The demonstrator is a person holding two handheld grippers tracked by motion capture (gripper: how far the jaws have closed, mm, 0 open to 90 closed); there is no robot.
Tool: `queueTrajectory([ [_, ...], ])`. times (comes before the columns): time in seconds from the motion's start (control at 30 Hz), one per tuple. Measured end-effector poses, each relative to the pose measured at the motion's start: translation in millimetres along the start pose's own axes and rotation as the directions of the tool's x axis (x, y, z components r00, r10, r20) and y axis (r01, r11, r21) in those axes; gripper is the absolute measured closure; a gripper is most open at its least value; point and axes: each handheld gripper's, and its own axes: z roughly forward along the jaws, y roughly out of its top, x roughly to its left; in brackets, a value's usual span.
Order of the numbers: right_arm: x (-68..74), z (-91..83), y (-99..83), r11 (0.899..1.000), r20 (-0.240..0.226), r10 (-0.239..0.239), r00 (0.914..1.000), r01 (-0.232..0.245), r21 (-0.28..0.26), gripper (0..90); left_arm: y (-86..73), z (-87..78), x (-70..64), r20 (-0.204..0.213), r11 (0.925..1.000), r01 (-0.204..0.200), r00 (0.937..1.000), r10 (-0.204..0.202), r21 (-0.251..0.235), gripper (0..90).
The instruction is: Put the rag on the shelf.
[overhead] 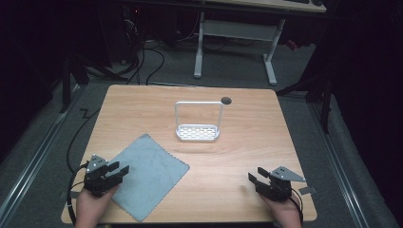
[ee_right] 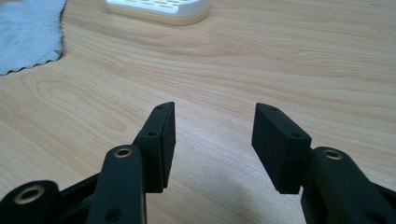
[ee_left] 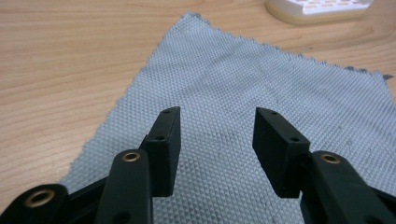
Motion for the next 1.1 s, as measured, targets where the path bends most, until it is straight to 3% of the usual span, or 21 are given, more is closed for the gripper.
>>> queueTrajectory([
  [0.23, -3.2, -0.4, -1.1, 1.0, -0.003, 0.024, 0.9997, -0.024, -0.001, 49.9, 0.6, 4.8, -3.0, 0.03, 0.9997, -0.015, 0.9995, 0.015, 0.02, 55.8],
  [0.33, -4.4, -0.7, -1.0, 1.0, -0.002, 0.031, 0.9995, -0.031, -0.003, 50.0, -0.3, 6.4, -5.8, 0.059, 0.9983, -0.041, 0.9975, 0.038, 0.041, 69.0],
  [0.37, -3.9, 0.0, -0.8, 1.0, -0.002, 0.027, 0.9996, -0.027, -0.003, 50.0, -1.0, 8.3, -10.3, 0.06, 0.9945, -0.074, 0.9957, 0.07, 0.074, 82.6],
  [0.4, -3.9, 0.0, -0.8, 1.0, -0.002, 0.027, 0.9996, -0.027, -0.003, 50.0, -1.0, 8.3, -10.3, 0.06, 0.9945, -0.074, 0.9957, 0.07, 0.074, 89.0],
  [0.43, -3.5, 0.5, -0.6, 1.0, -0.004, 0.026, 0.9996, -0.026, -0.001, 50.0, -1.4, 10.5, -12.8, 0.047, 0.99, -0.096, 0.9947, 0.092, 0.104, 89.0],
  [0.47, -2.6, 1.4, -0.5, 1.0, -0.006, 0.024, 0.9997, -0.024, 0.001, 50.0, -3.0, 16.8, -17.8, 0.041, 0.9798, -0.126, 0.9918, 0.121, 0.155, 90.0],
  [0.5, -2.5, 1.5, -0.4, 1.0, -0.007, 0.021, 0.9998, -0.021, 0.002, 50.0, -4.0, 19.4, -20.7, 0.044, 0.9756, -0.141, 0.9898, 0.135, 0.168, 90.0],
  [0.6, -2.1, 1.0, -0.5, 1.0, -0.007, 0.022, 0.9997, -0.022, 0.003, 50.1, -3.4, 21.3, -26.8, 0.066, 0.9728, -0.156, 0.987, 0.147, 0.171, 90.0],
  [0.67, -2.6, 0.4, -0.8, 1.0, -0.007, 0.022, 0.9997, -0.022, 0.001, 50.0, -3.6, 22.8, -35.6, 0.08, 0.9681, -0.181, 0.9823, 0.169, 0.173, 90.0],
  [0.7, -3.0, -0.2, -1.0, 1.0, -0.01, 0.028, 0.9996, -0.028, 0.003, 50.1, -4.3, 24.8, -46.6, 0.109, 0.9633, -0.206, 0.9758, 0.19, 0.172, 90.0],
  [0.73, -3.0, -0.2, -1.0, 1.0, -0.01, 0.028, 0.9996, -0.028, 0.003, 50.1, -4.3, 24.8, -46.6, 0.109, 0.9633, -0.206, 0.9758, 0.19, 0.172, 90.0],
  [0.83, -2.7, 1.4, -0.9, 1.0, -0.013, 0.024, 0.9996, -0.024, 0.004, 50.1, -5.7, 28.4, -68.0, 0.155, 0.9532, -0.251, 0.9617, 0.226, 0.169, 90.0],
  [0.9, -2.1, 1.9, -0.8, 1.0, -0.014, 0.024, 0.9996, -0.024, 0.007, 50.1, -6.2, 31.4, -83.4, 0.191, 0.9422, -0.291, 0.9469, 0.259, 0.166, 90.0],
  [0.93, -1.0, 3.1, -0.9, 1.0, -0.018, 0.017, 0.9997, -0.017, 0.009, 50.2, -5.8, 35.7, -99.4, 0.233, 0.9332, -0.319, 0.9319, 0.278, 0.165, 90.0],
  [0.97, -0.4, 3.5, -0.8, 1.0, -0.019, 0.014, 0.9997, -0.014, 0.012, 50.3, -5.9, 38.1, -107.9, 0.263, 0.9298, -0.33, 0.9226, 0.282, 0.162, 90.0],
  [1.0, -0.4, 3.5, -0.8, 1.0, -0.019, 0.014, 0.9997, -0.014, 0.012, 50.3, -5.9, 38.1, -107.9, 0.263, 0.9298, -0.33, 0.9226, 0.282, 0.162, 90.0],
  [1.1, 2.4, 5.8, -0.1, 1.0, -0.031, 0.007, 0.9995, -0.007, 0.016, 51.3, -6.2, 43.4, -133.0, 0.336, 0.9124, -0.379, 0.8888, 0.312, 0.155, 89.7],
])
